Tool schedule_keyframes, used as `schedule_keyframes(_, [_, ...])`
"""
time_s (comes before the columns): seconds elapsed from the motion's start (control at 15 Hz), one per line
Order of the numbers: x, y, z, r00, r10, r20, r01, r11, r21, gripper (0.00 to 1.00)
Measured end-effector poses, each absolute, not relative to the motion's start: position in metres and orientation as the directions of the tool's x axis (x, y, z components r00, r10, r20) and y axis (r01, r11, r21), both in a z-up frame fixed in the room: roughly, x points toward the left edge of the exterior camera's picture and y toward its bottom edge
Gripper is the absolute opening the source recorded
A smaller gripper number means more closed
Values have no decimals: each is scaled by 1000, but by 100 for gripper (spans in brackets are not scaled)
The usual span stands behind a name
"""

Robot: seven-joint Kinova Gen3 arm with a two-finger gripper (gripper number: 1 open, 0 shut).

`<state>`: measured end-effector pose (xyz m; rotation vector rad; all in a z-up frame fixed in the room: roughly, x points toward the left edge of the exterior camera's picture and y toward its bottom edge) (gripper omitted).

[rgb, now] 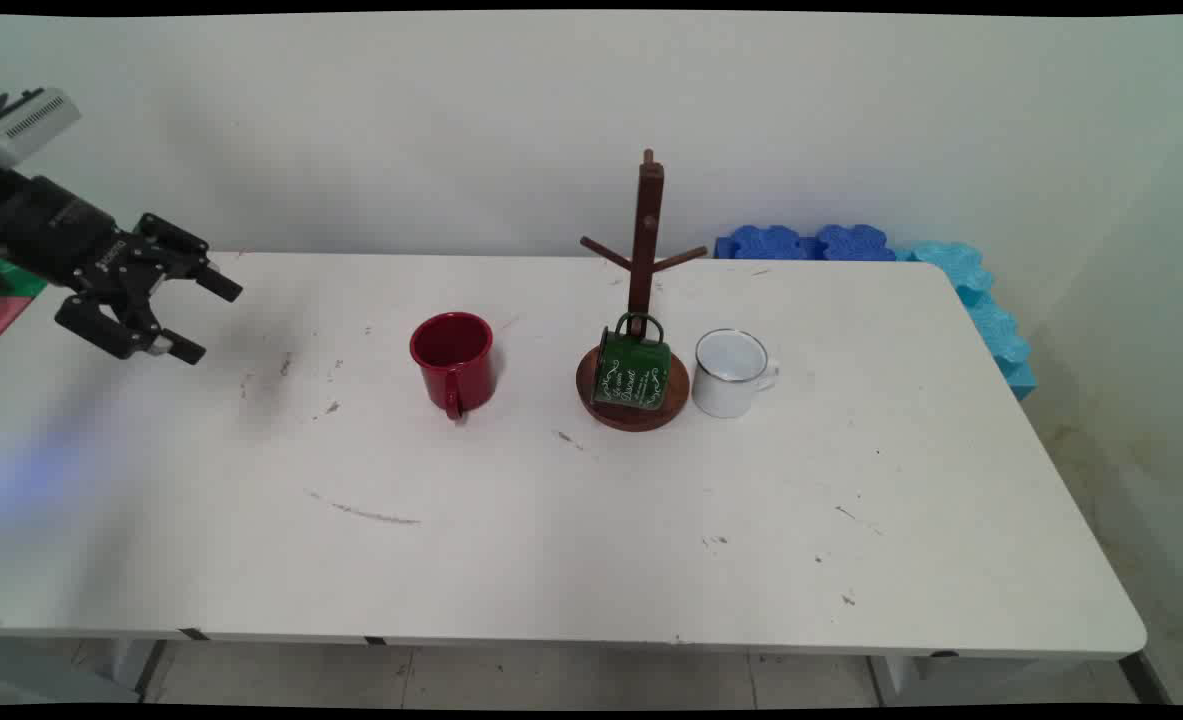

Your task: Pick up the green mug from the rack

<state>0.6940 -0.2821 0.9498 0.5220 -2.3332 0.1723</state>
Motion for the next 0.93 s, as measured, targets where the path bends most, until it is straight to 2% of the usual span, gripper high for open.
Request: schedule_keyframes(0.93, [644,-291,952,-617,-325,717,-439,898,30,100])
